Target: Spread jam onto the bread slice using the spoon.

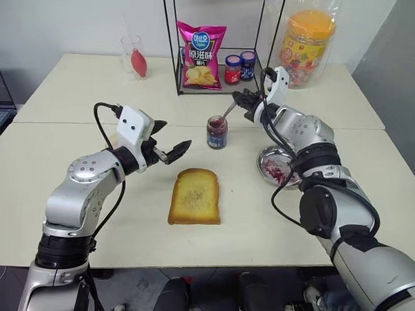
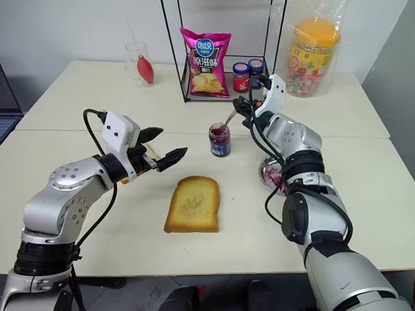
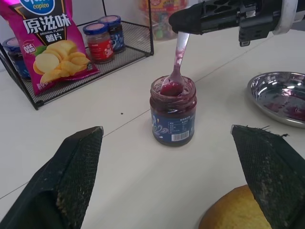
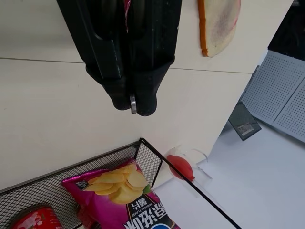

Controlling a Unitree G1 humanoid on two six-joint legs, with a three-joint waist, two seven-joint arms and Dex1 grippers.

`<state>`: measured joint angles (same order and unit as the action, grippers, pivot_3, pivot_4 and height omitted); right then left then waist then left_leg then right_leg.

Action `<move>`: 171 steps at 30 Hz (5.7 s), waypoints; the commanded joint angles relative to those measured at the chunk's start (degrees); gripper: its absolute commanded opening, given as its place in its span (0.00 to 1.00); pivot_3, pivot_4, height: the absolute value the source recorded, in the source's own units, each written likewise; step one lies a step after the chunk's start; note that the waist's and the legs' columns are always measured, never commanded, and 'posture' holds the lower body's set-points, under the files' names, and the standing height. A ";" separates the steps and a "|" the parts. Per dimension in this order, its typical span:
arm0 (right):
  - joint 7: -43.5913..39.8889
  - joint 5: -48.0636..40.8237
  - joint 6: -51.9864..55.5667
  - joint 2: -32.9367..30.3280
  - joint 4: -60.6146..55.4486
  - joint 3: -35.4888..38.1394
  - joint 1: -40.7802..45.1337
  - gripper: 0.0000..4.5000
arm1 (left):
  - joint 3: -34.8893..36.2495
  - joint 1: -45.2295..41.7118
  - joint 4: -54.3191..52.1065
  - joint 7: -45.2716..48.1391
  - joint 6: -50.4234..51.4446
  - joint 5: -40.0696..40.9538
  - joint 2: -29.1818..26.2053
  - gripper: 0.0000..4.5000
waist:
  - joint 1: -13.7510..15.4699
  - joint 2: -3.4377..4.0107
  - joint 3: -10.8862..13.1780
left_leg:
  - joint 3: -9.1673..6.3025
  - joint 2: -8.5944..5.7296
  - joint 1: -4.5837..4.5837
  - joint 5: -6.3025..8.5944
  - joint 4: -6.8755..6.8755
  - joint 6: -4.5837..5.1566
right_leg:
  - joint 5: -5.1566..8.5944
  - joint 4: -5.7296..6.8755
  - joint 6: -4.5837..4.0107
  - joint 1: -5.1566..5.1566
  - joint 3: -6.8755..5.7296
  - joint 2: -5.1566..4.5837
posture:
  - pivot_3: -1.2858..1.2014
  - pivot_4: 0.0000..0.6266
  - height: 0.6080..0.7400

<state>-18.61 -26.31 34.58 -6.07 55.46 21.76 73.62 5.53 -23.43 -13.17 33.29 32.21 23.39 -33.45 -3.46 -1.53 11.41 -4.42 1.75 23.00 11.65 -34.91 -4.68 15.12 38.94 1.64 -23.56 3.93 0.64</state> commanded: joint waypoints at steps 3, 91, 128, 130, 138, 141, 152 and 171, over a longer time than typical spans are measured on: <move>0.59 -3.04 1.05 -0.24 -2.58 2.33 0.59 0.01 | 0.45 -1.24 -0.79 0.27 -1.26 -0.27 0.07 1.00 | 0.00 0.00 0.00 | 0.00 0.00 0.00 0.00 0.00 0.00 | 0.00 0.00 0.00 0.00 0.00 0.00 | 0.52 0.24 1.00; -4.00 -6.52 15.28 -2.30 -68.30 -36.00 -35.72 0.01 | 12.85 40.66 -16.07 18.76 -13.13 0.66 -9.72 1.00 | -1.18 -0.08 -0.05 | 0.09 0.12 0.03 0.03 0.09 0.04 | 0.38 0.03 -0.17 -0.22 0.09 0.03 | 0.52 0.24 1.00; 2.82 -17.63 32.79 9.16 -65.12 -14.50 -36.96 0.01 | 11.40 36.08 -17.33 16.99 -10.43 4.31 -9.74 1.00 | -1.19 -0.12 -0.06 | 0.08 0.10 0.04 0.03 0.08 0.04 | 0.22 0.04 0.10 -0.20 0.09 0.03 | 0.52 0.24 1.00; 4.24 -17.65 32.61 11.06 -62.77 -13.52 -38.09 0.01 | 12.05 37.04 -17.20 17.89 -10.25 4.63 -10.44 1.00 | -1.27 -0.10 -0.05 | 0.08 0.11 0.02 0.03 0.09 0.04 | 0.22 0.04 0.09 -0.21 0.09 0.03 | 0.52 0.24 1.00; 7.19 -17.81 29.42 16.02 -56.17 -10.30 -38.03 0.01 | 12.37 38.91 -16.63 18.93 -11.51 3.52 -10.99 1.00 | -1.29 -0.10 -0.05 | 0.09 0.12 0.04 0.03 0.11 0.04 | 0.24 0.03 0.07 -0.23 0.08 0.04 | 0.52 0.24 1.00; 6.85 -16.81 27.80 14.93 -53.93 -11.09 -38.30 0.01 | 11.84 38.82 -16.79 18.82 -11.68 3.27 -10.79 1.00 | -1.31 -0.10 -0.04 | 0.09 0.12 0.04 0.03 0.10 0.04 | 0.24 0.03 0.07 -0.22 0.09 0.04 | 0.52 0.24 1.00; 6.10 -18.47 29.72 5.55 -53.71 -7.23 -36.16 0.01 | 10.75 37.93 -17.10 18.16 -11.77 2.85 -10.59 1.00 | -1.21 -0.10 -0.05 | 0.09 0.08 0.02 0.03 0.07 0.04 | 0.24 0.01 0.07 -0.18 0.10 0.02 | 0.52 0.24 1.00; 11.05 -22.71 31.77 12.70 -50.67 -8.05 -39.81 0.01 | 11.28 39.61 -17.59 18.10 -12.38 3.26 -10.28 1.00 | -1.24 -0.10 -0.05 | 0.09 0.12 0.06 0.04 0.14 0.05 | 0.27 -0.03 0.03 -0.22 0.08 0.05 | 0.52 0.24 1.00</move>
<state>-6.56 -48.48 66.39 7.11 6.17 13.79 34.33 15.99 15.84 -28.99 51.17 21.01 26.48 -43.63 -4.70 -1.63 11.36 -4.32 1.87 23.06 11.69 -34.77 -4.63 15.39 38.91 1.67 -23.78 4.02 0.68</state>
